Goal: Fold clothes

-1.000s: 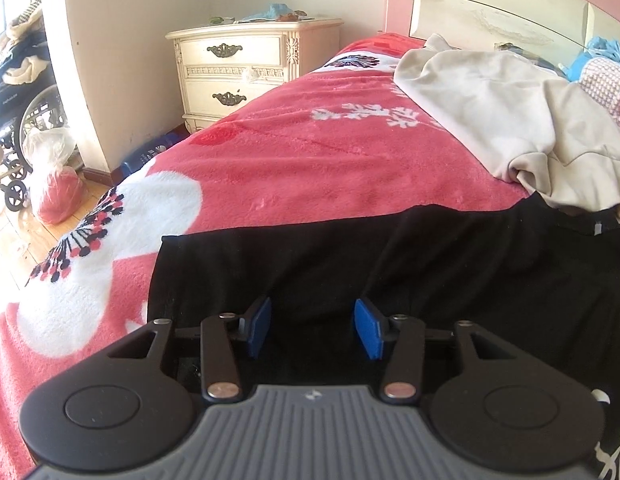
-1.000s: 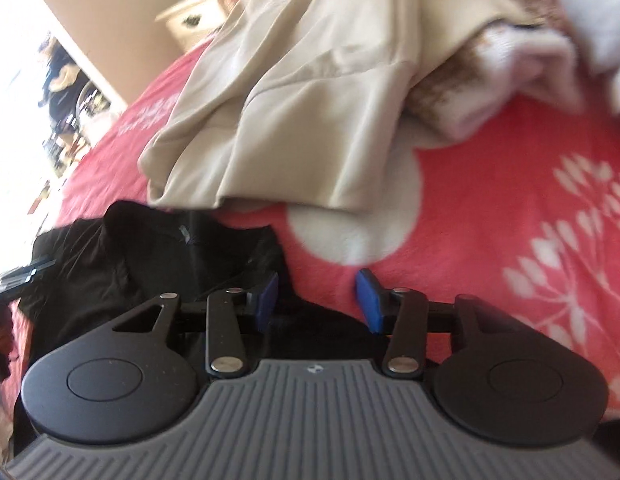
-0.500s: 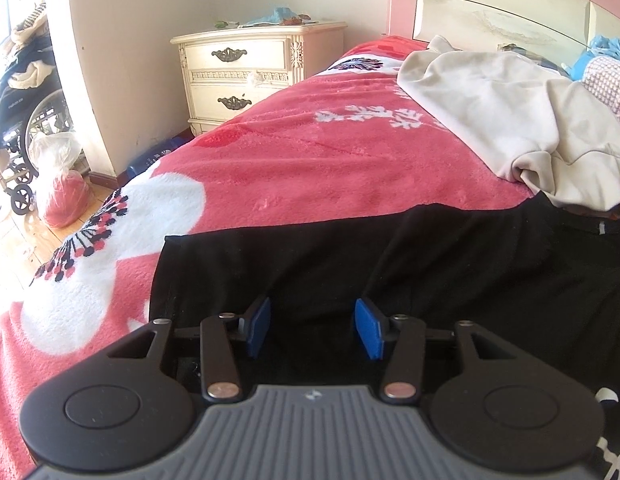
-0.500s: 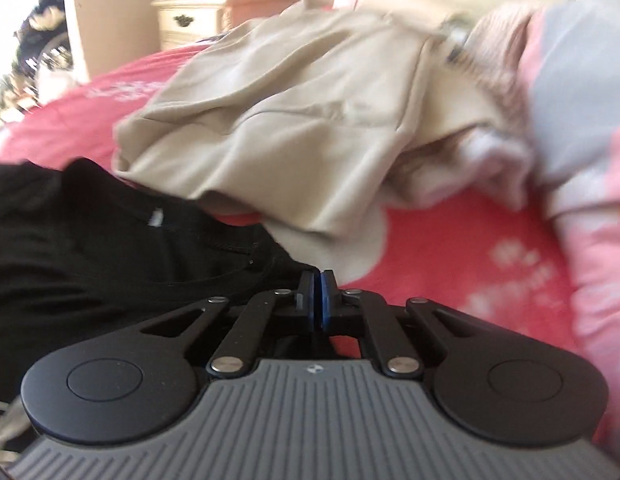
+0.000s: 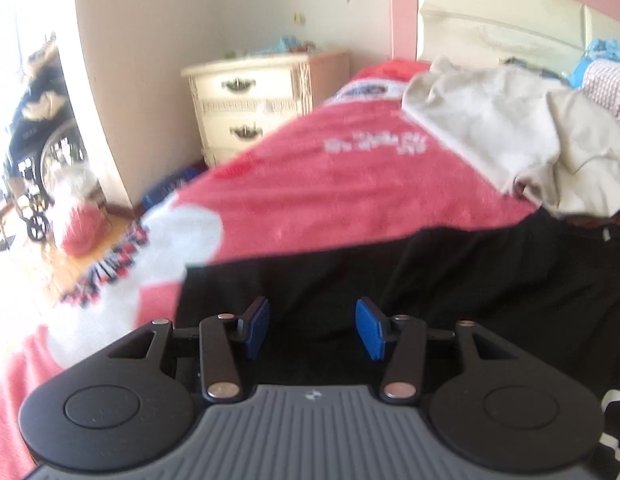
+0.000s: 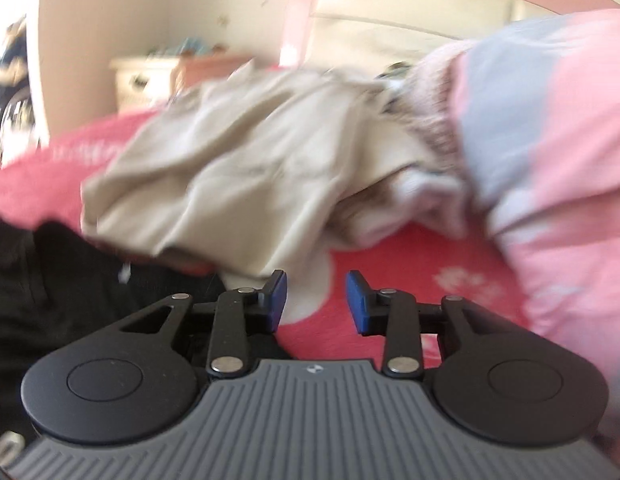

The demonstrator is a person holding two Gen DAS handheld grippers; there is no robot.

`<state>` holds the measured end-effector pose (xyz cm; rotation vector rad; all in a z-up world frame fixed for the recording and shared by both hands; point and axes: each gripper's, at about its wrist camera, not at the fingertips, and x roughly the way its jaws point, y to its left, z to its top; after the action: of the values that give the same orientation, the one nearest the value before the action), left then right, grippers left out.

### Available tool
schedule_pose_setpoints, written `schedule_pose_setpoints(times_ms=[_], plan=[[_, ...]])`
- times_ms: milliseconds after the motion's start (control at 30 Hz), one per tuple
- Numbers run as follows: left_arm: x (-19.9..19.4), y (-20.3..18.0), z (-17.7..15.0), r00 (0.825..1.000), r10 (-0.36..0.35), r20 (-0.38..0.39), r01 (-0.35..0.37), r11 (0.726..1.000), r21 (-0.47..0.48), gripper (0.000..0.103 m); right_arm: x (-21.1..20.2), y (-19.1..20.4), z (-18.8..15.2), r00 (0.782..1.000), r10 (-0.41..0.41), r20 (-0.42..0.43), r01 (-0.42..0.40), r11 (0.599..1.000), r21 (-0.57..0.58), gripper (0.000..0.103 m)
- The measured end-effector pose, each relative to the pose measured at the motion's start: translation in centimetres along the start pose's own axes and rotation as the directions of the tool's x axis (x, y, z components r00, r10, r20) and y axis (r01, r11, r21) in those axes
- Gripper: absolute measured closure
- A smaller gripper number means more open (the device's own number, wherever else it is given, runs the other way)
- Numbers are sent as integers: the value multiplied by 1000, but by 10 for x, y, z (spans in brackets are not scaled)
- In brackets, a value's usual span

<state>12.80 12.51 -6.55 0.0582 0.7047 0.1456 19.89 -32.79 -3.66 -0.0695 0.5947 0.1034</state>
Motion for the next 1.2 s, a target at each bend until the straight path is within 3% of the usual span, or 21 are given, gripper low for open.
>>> schedule_pose_setpoints(times_ms=[100,200,233,300,333,433,500,600,667,733,800,900,967,1033,1133,1200], plan=[[-11,-6,4,999,-31,43,26,995,96,51,-28,-8,-3,988,124,-94,-119,992,48,71],[4,-19,-1,999,37,-10,-34,972,231,48,-51,-11,-12,939,270,-214,-256,962,90,71],[14,-20,-3,996,77,-46,-64,970,234,48,-49,-7,-22,919,286,-270,-277,958,72,71],[25,-10,-7,994,85,-62,-74,984,163,46,-40,-1,-41,916,210,-343,-223,975,-1,71],[23,-4,-4,994,100,-52,-93,988,126,46,-36,-3,-50,927,127,-352,-149,988,-36,72],[13,10,3,990,143,-21,-142,989,28,47,-55,-33,-51,955,50,-293,-15,993,119,74],[4,16,5,991,132,-5,-132,991,17,47,-76,-42,-49,963,41,-266,7,984,177,71],[-7,18,5,991,135,7,-136,990,28,47,-100,-38,-61,935,140,-326,-82,979,185,72],[-14,20,6,990,141,14,-141,990,-3,47,-102,-36,-78,911,103,-399,-45,987,152,71],[-26,19,8,992,119,39,-117,993,-32,47,-106,-45,-97,904,8,-428,59,988,143,61],[-41,9,9,994,87,72,-85,996,-30,47,-119,-57,-94,911,-46,-409,137,971,195,61],[-56,-18,9,998,-22,63,23,1000,-12,45,-143,-70,-82,930,-116,-348,210,946,248,57],[-65,-44,6,992,-118,39,118,993,11,45,-149,-81,-79,918,-137,-373,268,906,326,55],[-76,-71,1,976,-219,17,218,975,42,45,-153,-89,-83,913,-128,-388,305,845,439,55],[-94,-120,-11,934,-358,-4,355,926,128,45,-158,-99,-93,919,-91,-384,329,715,617,55],[-106,-153,-20,901,-433,-9,426,881,205,45,-157,-105,-103,921,-50,-387,336,606,721,55]])
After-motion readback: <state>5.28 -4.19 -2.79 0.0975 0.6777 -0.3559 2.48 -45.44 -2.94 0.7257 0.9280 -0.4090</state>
